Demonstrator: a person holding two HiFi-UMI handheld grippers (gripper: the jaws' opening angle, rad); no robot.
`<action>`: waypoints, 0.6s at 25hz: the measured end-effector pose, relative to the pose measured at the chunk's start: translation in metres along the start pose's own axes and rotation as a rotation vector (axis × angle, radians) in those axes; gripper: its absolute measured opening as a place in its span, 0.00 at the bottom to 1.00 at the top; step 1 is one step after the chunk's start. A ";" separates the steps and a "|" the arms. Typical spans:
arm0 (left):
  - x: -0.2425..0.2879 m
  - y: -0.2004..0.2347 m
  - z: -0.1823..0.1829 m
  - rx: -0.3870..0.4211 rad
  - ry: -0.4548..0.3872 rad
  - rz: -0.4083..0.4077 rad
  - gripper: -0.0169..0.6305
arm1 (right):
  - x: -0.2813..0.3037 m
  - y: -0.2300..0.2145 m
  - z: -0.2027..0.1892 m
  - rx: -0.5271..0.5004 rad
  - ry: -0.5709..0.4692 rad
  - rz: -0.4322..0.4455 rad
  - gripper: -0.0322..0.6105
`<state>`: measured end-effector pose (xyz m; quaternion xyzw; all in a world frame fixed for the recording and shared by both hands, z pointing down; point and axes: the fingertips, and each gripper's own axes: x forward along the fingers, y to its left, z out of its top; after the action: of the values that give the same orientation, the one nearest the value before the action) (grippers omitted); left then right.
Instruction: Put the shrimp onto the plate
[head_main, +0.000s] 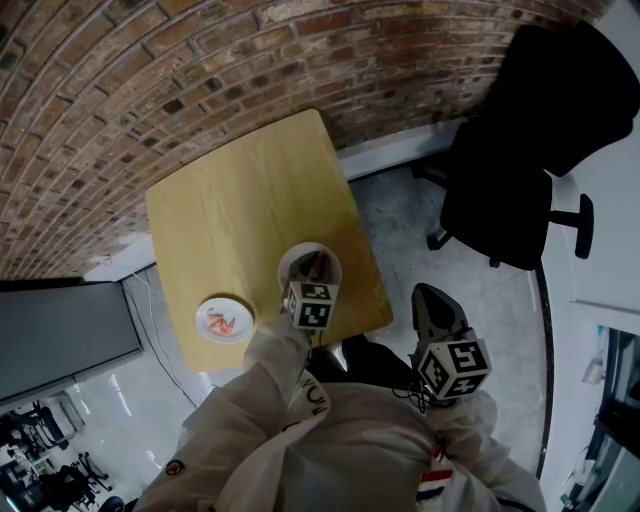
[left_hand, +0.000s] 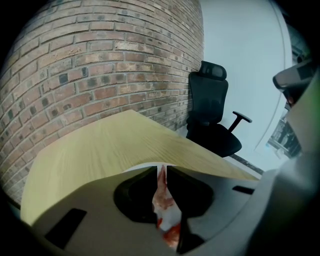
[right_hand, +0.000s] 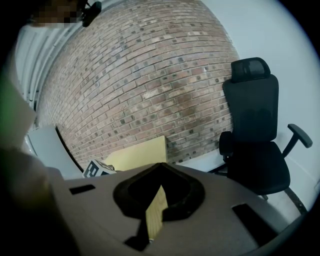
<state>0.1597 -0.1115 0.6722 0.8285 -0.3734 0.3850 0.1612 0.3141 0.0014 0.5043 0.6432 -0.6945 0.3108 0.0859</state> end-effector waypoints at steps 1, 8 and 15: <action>-0.001 0.000 0.000 0.000 -0.003 0.000 0.12 | 0.000 0.000 0.000 0.000 -0.001 0.000 0.09; -0.015 0.005 0.006 0.003 -0.037 0.008 0.12 | -0.001 0.011 0.002 -0.009 -0.006 0.012 0.09; -0.045 0.028 0.000 -0.034 -0.065 0.046 0.12 | 0.005 0.042 0.004 -0.037 -0.008 0.053 0.09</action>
<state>0.1197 -0.1079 0.6371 0.8290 -0.4037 0.3550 0.1543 0.2743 -0.0061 0.4900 0.6241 -0.7172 0.2976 0.0865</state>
